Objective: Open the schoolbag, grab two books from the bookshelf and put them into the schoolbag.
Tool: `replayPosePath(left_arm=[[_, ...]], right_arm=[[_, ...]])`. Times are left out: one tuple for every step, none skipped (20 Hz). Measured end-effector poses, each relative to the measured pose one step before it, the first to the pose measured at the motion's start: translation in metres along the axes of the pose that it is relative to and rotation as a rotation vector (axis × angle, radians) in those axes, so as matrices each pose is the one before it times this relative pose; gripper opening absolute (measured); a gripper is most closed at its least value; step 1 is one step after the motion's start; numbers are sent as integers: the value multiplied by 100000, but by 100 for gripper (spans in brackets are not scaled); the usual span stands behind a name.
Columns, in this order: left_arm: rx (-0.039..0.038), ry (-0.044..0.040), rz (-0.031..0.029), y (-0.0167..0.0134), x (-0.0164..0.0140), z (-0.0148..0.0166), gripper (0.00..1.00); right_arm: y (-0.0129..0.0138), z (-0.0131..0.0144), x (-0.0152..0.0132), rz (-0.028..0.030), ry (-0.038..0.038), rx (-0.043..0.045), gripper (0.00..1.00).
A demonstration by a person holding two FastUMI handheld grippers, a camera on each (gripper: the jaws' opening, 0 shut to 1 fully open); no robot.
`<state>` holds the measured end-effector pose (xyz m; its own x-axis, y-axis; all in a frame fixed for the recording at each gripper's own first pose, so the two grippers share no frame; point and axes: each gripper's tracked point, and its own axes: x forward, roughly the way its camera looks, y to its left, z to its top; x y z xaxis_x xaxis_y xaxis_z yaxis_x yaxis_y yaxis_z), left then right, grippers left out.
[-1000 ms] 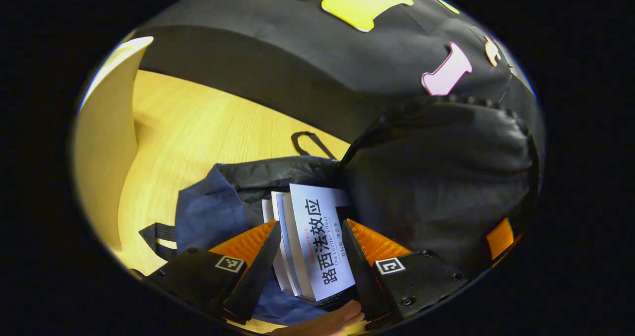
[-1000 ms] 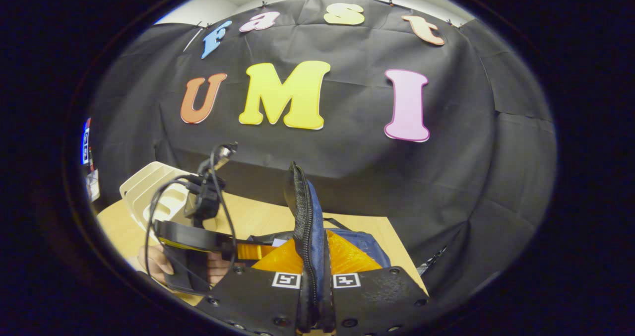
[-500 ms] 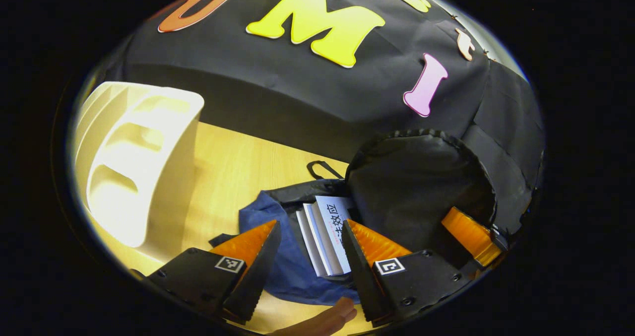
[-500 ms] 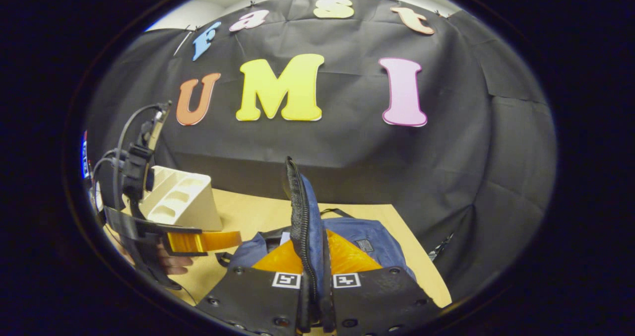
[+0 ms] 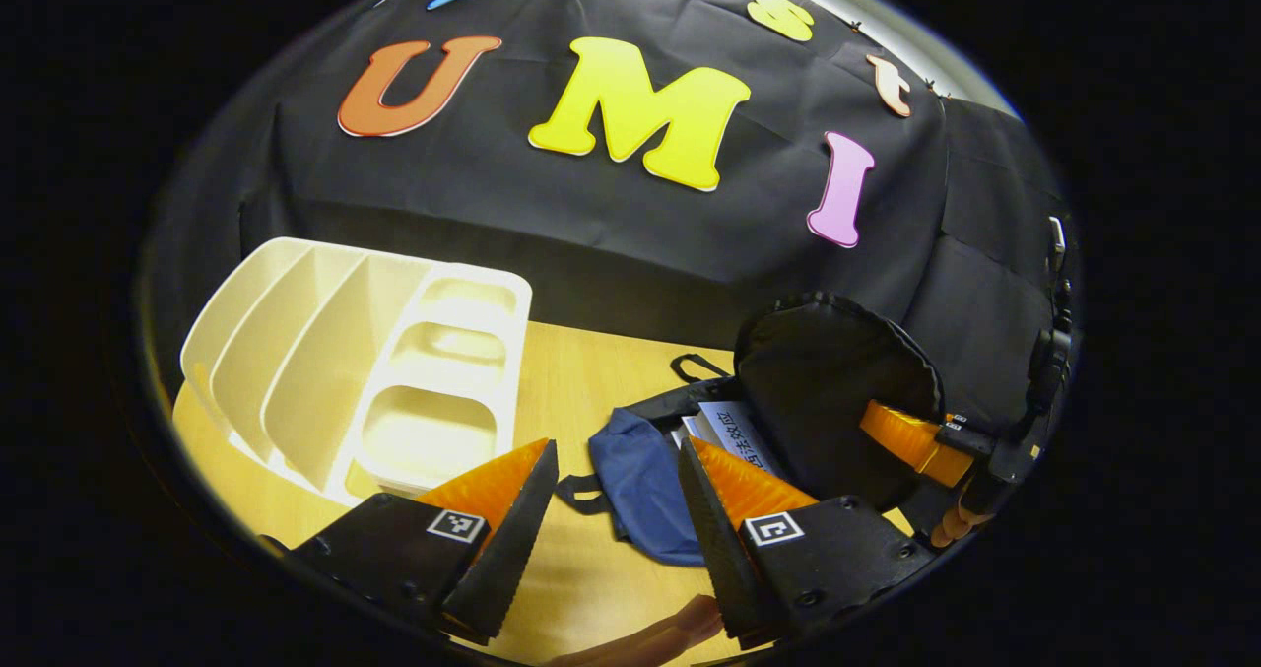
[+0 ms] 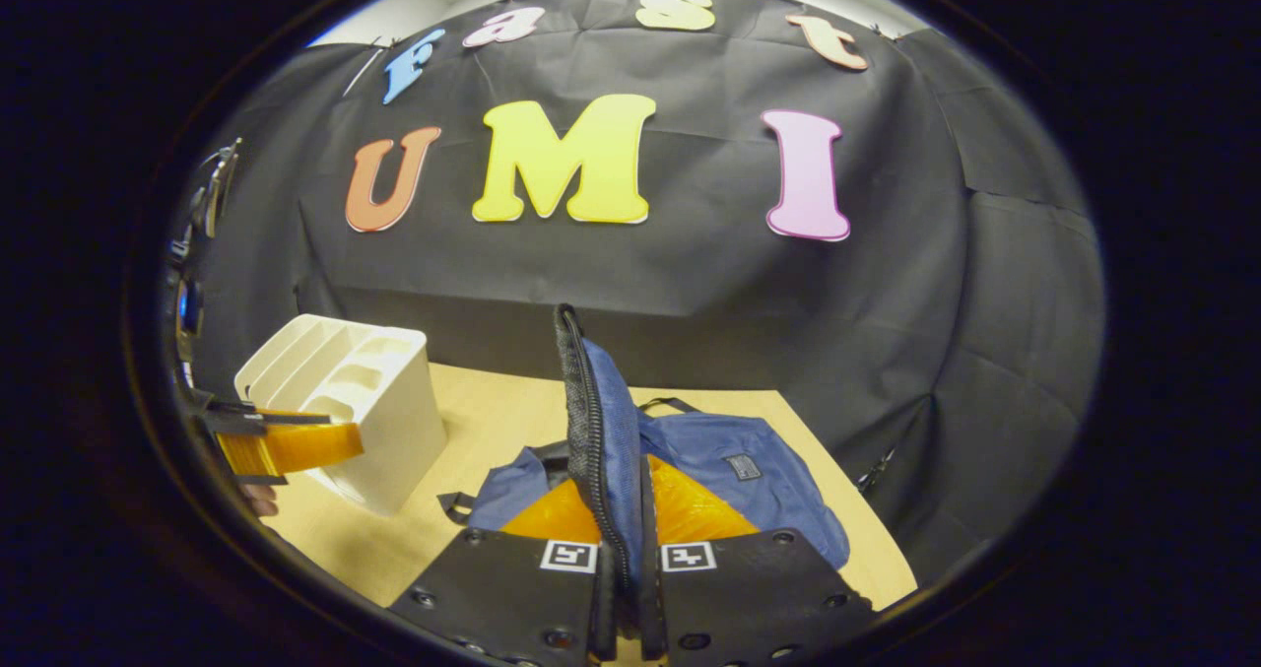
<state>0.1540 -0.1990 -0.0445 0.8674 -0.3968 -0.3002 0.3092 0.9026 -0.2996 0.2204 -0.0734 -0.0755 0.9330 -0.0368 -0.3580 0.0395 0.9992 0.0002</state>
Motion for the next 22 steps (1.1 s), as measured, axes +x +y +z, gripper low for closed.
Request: replayPosePath(left_arm=[[1319, -2000, 1229, 535, -771, 99, 81], [1465, -1391, 1434, 675, -675, 93, 81], [1208, -1708, 1593, 635, -710, 18, 81], [1353, -2276, 1264, 613, -539, 193, 81], [980, -1407, 1003, 612, -445, 27, 80], [-91, -694, 1257, 633, -504, -53, 80], [-572, -1465, 754, 510, -608, 266, 81], [-490, -1531, 394, 416, -526, 142, 81], [62, -1810, 700, 425, -574, 201, 81], [1024, -2133, 1251, 527, -624, 179, 81], [1949, -3375, 819, 310, -690, 270, 81], [1768, -4475, -1510, -187, -893, 604, 81], [2011, -2759, -1721, -351, -1066, 456, 81], [1872, -3606, 953, 171, -554, 629, 81], [2820, -1861, 581, -120, -609, 390, 80], [3721, -846, 1243, -69, -1079, 81, 80], [3720, -1185, 2410, 145, -1395, 253, 80], [3261, -1394, 2136, 212, -1153, 208, 80], [1622, -829, 1075, -23, -1189, 193, 80], [361, -168, -371, -325, -1098, 35, 80], [-406, 1744, -465, -296, -972, -312, 80], [-860, 2318, -144, -211, -987, -445, 80]], right_arm=[[245, -361, -102, -445, 470, 78, 9], [206, -307, -59, -163, 375, 415, 9], [88, -297, -97, -592, 277, 660, 9], [68, -423, -107, -865, 392, 376, 9], [195, -511, -190, -339, 290, 346, 10], [176, -525, -288, 8, 605, 449, 11], [137, -416, -274, 222, 146, 199, 11], [364, -181, -286, 547, -170, -170, 11], [107, -465, -256, -595, 157, -635, 21], [104, -312, -477, -562, -205, -1247, 22], [15, -302, -500, -689, -315, -1211, 33], [26, -337, -432, -422, -278, -711, 34], [216, -205, -551, 51, -267, -43, 40], [321, -291, -515, 499, 172, 137, 51], [116, -413, -615, -95, 318, -186, 45], [120, -96, -552, 83, -301, -300, 53], [81, -172, -977, 624, -768, -645, 62], [125, -8, -1095, 733, -1583, -560, 63], [-35, 126, -1302, 345, -1850, 32, 63], [-228, 199, -1355, -227, -2317, 410, 69], [-411, 225, -1295, -233, -2353, 714, 72], [-425, 279, -1562, -252, -2284, 1021, 75]])
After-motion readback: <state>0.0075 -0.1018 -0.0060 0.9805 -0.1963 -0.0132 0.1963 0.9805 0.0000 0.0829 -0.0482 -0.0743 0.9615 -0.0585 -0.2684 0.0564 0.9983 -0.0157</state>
